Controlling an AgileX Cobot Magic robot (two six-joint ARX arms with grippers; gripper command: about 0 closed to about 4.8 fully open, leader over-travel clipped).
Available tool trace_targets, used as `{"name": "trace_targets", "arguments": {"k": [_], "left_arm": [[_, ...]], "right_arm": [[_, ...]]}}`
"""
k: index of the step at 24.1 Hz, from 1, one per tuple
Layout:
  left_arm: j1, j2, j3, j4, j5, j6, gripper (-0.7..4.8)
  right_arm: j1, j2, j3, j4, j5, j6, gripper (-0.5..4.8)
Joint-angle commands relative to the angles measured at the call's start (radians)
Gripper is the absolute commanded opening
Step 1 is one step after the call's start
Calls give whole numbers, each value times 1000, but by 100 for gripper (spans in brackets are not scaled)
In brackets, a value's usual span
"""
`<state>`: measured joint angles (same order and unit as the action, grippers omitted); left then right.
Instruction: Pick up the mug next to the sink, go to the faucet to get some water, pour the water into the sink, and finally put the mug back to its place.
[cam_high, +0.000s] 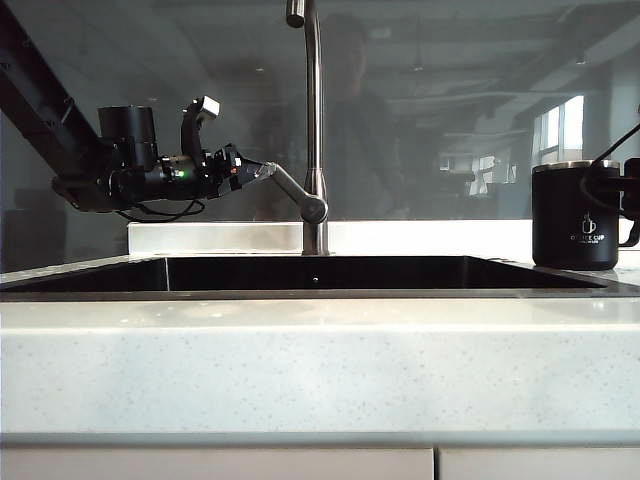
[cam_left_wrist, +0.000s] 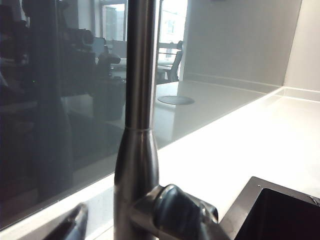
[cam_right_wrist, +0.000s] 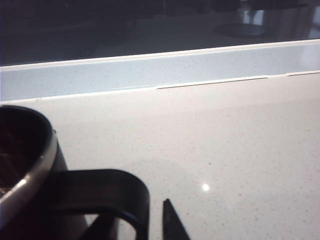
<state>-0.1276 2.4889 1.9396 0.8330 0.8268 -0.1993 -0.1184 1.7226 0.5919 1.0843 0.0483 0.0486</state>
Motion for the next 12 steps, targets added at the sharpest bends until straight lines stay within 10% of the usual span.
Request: {"name": "trace_targets", "arguments": {"k": [1,12], "left_arm": [[2,-7,2,10,5,0,274],[2,-7,2,9,5,0,274]], "right_arm": [[0,-6,4,14,2,0,118],[0,-80,-105,48,5,5,118]]}}
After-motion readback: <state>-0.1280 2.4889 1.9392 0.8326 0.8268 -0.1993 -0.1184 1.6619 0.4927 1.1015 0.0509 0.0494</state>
